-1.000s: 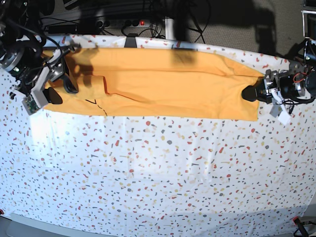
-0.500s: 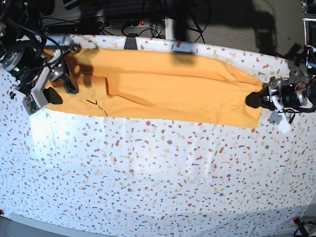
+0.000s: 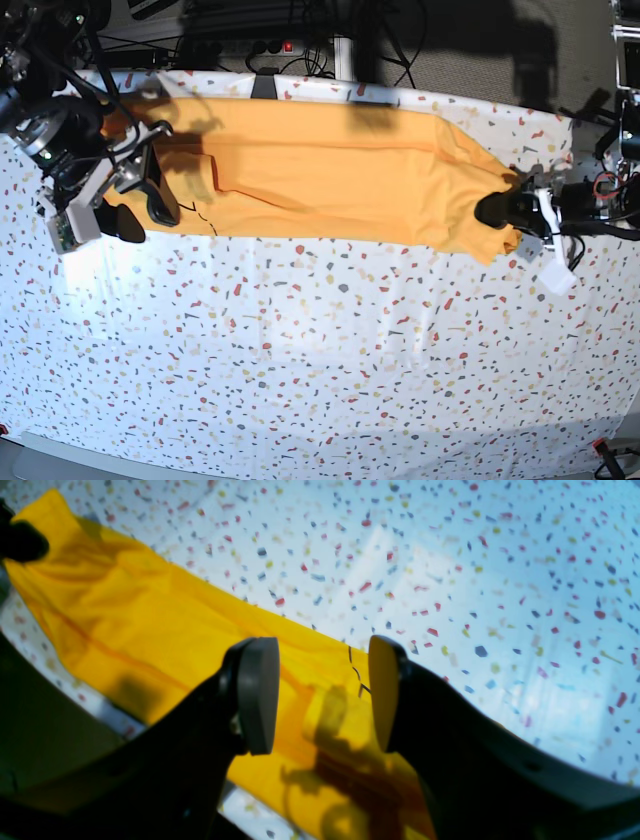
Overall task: Fold the T-shirt properly
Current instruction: 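Fold the strip end with the left gripper toward the right gripper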
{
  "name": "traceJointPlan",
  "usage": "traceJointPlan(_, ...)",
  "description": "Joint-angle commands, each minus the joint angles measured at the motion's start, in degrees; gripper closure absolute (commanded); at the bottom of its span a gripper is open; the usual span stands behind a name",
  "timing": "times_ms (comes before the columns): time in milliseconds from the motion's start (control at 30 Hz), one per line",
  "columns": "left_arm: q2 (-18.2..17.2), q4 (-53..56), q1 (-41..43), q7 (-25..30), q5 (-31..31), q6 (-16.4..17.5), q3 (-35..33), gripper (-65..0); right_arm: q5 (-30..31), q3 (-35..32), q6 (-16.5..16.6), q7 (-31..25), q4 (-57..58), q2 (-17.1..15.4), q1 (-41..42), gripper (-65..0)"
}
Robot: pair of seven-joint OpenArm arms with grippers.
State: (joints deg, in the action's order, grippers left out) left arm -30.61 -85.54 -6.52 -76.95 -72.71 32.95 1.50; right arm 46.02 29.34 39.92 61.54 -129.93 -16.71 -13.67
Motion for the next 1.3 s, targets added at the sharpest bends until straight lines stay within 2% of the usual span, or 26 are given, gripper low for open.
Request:
traceJointPlan(0,0.0,-3.7,-0.1,0.9,0.3,-0.2,0.4,0.0,0.7,0.3,0.1,-2.2,-1.0,0.1,0.8,-29.1)
traceJointPlan(133,4.2,-14.2,3.1,4.7,8.4,-3.0,0.4,0.0,0.8,0.3,0.1,-3.2,-1.3,2.9,3.2,-29.1)
traceJointPlan(267,11.0,-17.2,5.1,8.0,13.7,-3.0,0.3,0.0,1.7,0.3,0.1,-3.2,-3.0,4.7,5.4,-29.1)
traceJointPlan(633,28.1,-17.1,10.6,11.0,25.6,-3.4,0.2,0.0,2.7,0.3,0.1,-3.0,-5.1,4.8,6.1,-29.1)
traceJointPlan(833,34.8,-17.1,10.4,11.1,31.9,-3.4,0.0,0.0,4.2,0.3,0.1,-3.0,-5.1,4.8,6.1,-29.1)
traceJointPlan(967,36.8,-17.1,10.3,13.2,34.0,-3.4,-3.6,0.0,4.2,0.3,0.1,-3.0,-5.1,4.8,6.4,-29.1)
traceJointPlan(1133,37.0,-15.1,10.3,20.6,45.6,-3.7,-12.5,0.0,4.2,0.3,0.1,-2.8,-5.1,4.8,7.1,-29.1)
traceJointPlan(1267,37.0,-12.2,10.3,26.9,51.2,-7.6,-16.7,0.0,4.2,0.3,0.1,-2.7,-5.1,4.8,7.2,-29.1)
